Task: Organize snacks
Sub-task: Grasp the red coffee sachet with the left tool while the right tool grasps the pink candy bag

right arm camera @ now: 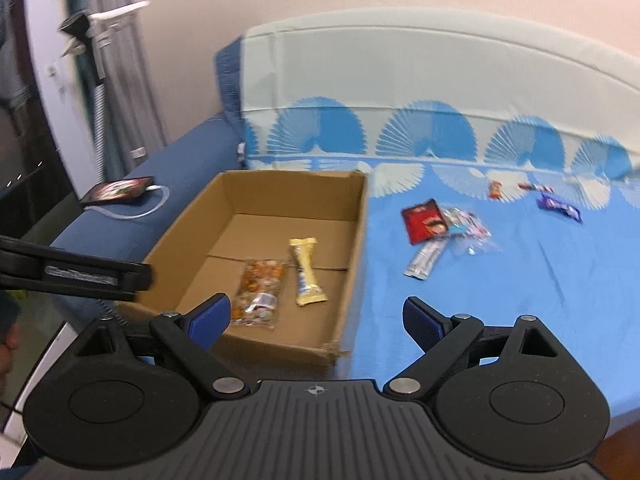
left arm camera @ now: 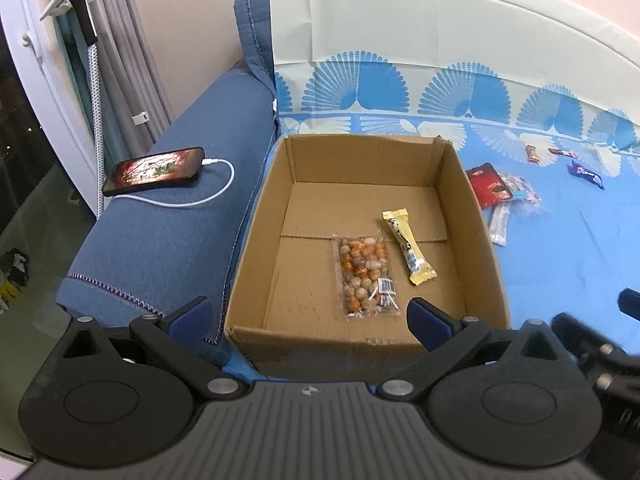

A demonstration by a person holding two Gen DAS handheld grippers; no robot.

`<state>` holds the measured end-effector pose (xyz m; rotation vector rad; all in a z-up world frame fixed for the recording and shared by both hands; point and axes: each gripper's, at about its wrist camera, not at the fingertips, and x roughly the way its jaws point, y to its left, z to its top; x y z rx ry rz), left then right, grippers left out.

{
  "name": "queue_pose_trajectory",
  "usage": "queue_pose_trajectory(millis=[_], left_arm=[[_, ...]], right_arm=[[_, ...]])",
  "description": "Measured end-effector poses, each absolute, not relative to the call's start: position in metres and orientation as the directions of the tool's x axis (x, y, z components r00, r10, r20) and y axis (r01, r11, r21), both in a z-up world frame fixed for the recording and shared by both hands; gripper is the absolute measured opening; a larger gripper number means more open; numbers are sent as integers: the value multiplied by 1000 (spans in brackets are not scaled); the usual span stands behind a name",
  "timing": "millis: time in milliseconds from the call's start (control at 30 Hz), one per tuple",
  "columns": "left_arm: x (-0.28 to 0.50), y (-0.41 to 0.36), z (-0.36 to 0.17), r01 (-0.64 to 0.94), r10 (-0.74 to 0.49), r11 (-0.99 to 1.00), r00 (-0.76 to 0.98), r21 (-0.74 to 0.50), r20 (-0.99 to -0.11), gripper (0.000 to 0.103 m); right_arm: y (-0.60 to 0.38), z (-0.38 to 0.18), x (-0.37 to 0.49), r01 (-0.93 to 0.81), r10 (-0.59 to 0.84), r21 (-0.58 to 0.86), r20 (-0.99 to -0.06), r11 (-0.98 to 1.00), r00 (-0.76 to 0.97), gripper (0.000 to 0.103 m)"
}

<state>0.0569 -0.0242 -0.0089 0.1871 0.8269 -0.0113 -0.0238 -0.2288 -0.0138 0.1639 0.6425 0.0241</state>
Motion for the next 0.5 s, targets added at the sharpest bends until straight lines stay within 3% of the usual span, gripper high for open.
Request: queue_pose_trajectory(millis=[267, 500], left_arm=[[103, -37, -8, 47, 115, 980, 652, 192, -750, 103], [149, -53, -11, 20, 140, 981, 624, 194, -769, 103]], right_arm=[[-322, -52, 18, 288, -107, 187, -637, 939, 764, 94], [-413, -104, 115, 421, -236, 120, -677, 899, 697, 94]])
